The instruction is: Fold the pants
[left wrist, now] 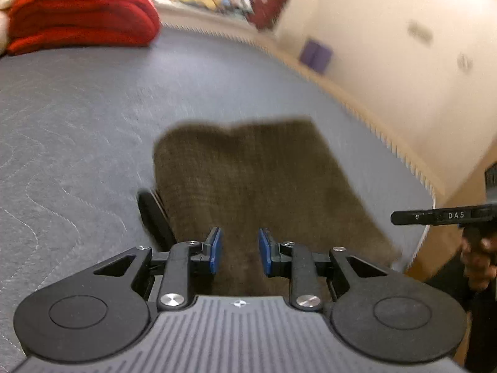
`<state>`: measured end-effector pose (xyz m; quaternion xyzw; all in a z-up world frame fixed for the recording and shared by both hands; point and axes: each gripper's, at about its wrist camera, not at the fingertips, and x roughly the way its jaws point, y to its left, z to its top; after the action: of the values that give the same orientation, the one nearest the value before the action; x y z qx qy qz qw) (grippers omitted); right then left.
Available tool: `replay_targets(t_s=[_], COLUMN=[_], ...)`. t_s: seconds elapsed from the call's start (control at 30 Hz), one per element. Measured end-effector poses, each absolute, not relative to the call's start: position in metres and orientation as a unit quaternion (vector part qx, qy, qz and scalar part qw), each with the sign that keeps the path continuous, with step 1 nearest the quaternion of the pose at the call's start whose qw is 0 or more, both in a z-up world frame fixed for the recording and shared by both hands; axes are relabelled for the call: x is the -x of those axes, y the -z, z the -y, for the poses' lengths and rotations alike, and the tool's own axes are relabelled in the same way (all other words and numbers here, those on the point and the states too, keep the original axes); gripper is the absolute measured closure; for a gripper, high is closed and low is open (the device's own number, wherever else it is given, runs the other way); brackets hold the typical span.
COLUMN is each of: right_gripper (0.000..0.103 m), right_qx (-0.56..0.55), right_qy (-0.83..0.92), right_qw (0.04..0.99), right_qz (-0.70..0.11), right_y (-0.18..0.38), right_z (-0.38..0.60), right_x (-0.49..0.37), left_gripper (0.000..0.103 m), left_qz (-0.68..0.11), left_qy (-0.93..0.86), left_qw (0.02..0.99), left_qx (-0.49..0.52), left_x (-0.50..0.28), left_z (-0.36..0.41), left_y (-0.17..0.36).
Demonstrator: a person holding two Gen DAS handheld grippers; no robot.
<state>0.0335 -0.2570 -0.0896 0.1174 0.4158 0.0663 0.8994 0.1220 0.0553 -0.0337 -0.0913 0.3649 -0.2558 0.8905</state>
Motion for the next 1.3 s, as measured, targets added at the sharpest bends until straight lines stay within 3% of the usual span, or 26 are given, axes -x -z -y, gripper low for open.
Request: replay_targets(t_s=[0.13,0.23,0.33,0.43,0.5,0.53,0.57,0.63,0.73,0.8,0.93,1.0,1.07,1.17,1.3], right_gripper=[0.055,0.045,0.045,0.044,0.044,0.044,0.044,0.044,0.044,0.044,0.044,0.047,0.051,0.054,0.054], right_qx=[-0.171,-0.156,-0.129,-0.121,-0.123,-0.125,-0.125,-0.123,-0.123,-0.131,-0.125,-0.087,-0.059,-0.013,0.014], right_qy=[-0.081,-0.092,-0.094,-0.087,-0.077,-0.073,-0.071,-0.07,-0.072,-0.069,-0.049,-0.017,-0.001,0.006,0.016], right_qw=[0.911,0.922,0.928,0.928,0.923,0.921,0.92,0.919,0.924,0.926,0.922,0.923,0.924,0.926,0.924], right_qz=[-0.367,-0.343,-0.336,-0.343,-0.355,-0.361,-0.365,-0.369,-0.354,-0.347,-0.363,-0.373,-0.377,-0.377,-0.381], right_y=[0.06,0.043,0.042,0.05,0.058,0.062,0.067,0.07,0.068,0.07,0.085,0.093,0.099,0.106,0.111], right_z=[0.262,0.256,0.248,0.242,0.24,0.24,0.239,0.24,0.236,0.232,0.217,0.209,0.204,0.194,0.188], right_x=[-0.057,-0.089,-0.118,-0.142,-0.154,-0.159,-0.164,-0.163,-0.166,-0.172,-0.192,-0.201,-0.207,-0.214,-0.221], left_gripper=[0.069,0.056,0.037,0.033,0.039,0.065,0.078,0.085,0.084,0.083,0.057,0.058,0.071,0.077,0.082], left_qz=[-0.339,-0.347,-0.369,-0.397,-0.406,-0.401,-0.392,-0.352,-0.324,-0.353,-0.374,-0.33,-0.287,-0.262,-0.379], left_qy=[0.221,0.181,0.156,0.137,0.145,0.156,0.163,0.178,0.148,0.129,0.091,0.057,0.087,0.188,0.155], left_qw=[0.895,0.886,0.868,0.849,0.834,0.834,0.84,0.858,0.892,0.895,0.882,0.913,0.931,0.93,0.908], left_qx=[0.187,0.25,0.292,0.321,0.344,0.346,0.338,0.329,0.279,0.238,0.271,0.231,0.209,0.176,0.084], left_x=[-0.146,-0.18,-0.214,-0.242,-0.253,-0.254,-0.254,-0.246,-0.229,-0.231,-0.239,-0.229,-0.219,-0.212,-0.236], left_z=[-0.076,-0.089,-0.092,-0.091,-0.094,-0.094,-0.096,-0.101,-0.104,-0.103,-0.117,-0.116,-0.11,-0.091,-0.066], left_y=[0.028,0.033,0.05,0.077,0.088,0.088,0.085,0.07,0.055,0.066,0.072,0.054,0.037,0.027,0.07])
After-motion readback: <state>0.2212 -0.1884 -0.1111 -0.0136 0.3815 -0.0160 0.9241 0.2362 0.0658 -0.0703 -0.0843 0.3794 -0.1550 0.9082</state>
